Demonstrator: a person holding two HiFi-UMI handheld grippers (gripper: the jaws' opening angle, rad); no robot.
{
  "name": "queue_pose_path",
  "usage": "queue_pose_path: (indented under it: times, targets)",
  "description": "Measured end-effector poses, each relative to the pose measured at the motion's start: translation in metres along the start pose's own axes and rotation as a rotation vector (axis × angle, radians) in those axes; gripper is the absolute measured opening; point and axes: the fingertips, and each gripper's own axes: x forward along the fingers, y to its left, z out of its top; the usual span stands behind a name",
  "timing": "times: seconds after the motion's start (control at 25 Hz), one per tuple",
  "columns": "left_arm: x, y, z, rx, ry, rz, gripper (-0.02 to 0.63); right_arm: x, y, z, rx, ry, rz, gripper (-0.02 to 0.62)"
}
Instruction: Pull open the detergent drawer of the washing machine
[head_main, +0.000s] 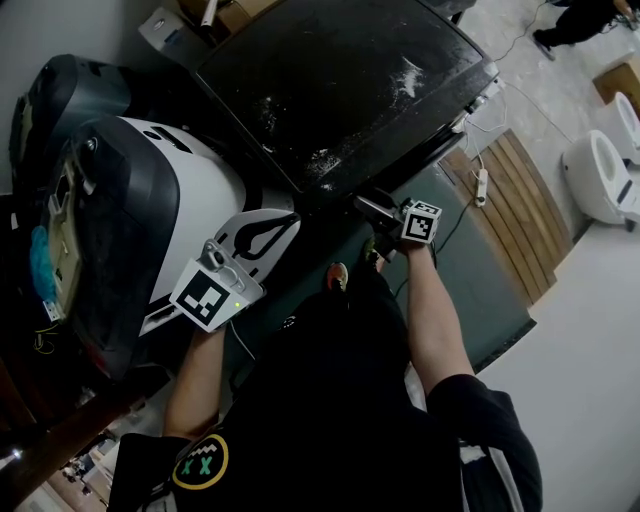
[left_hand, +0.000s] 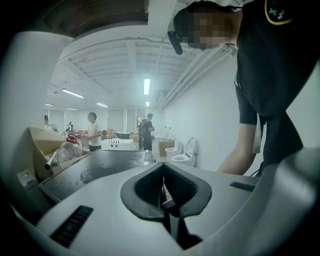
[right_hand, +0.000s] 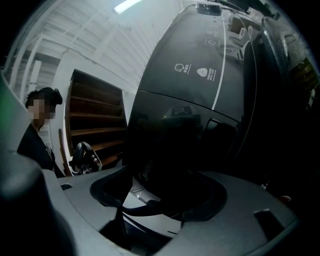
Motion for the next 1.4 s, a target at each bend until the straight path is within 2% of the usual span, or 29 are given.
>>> queue_pose_path:
  times: [0.32, 0.44, 0.8, 1.04, 1.08, 1.16, 1.32, 1.4]
  targets:
    - [0.003, -0.004, 0.000, 0.007, 0.023, -0.017, 0.018, -0.002, -0.002, 0.000, -0.054, 0.007, 0.010, 0.311]
    - [0.005, -0.005, 0.002, 0.000, 0.018, -0.023, 0.018, -0.018, 0.002, -0.007, -0.071, 0.023, 0.006, 0.267]
    - [0.018, -0.017, 0.006, -0.001, 0.008, -0.066, 0.019, -0.062, 0.019, -0.025, -0.095, 0.038, -0.025, 0.273]
    - [0.018, -0.025, 0.004, 0.011, 0.021, -0.088, 0.019, -0.083, 0.026, -0.039, -0.140, 0.110, -0.038, 0.267]
    - [0.017, -0.027, 0.004, 0.012, 0.022, -0.091, 0.018, -0.088, 0.027, -0.044, -0.144, 0.129, -0.036, 0.217]
    - [0.016, -0.029, 0.003, 0.009, 0.024, -0.093, 0.018, -0.102, 0.031, -0.051, -0.149, 0.135, -0.046, 0.187]
    - [0.018, -0.032, 0.002, 0.011, 0.020, -0.101, 0.020, -0.127, 0.033, -0.055, -0.128, 0.100, -0.110, 0.232]
    - [0.019, -0.036, 0.004, 0.013, 0.011, -0.109, 0.019, -0.131, 0.041, -0.045, -0.162, 0.074, -0.165, 0.298]
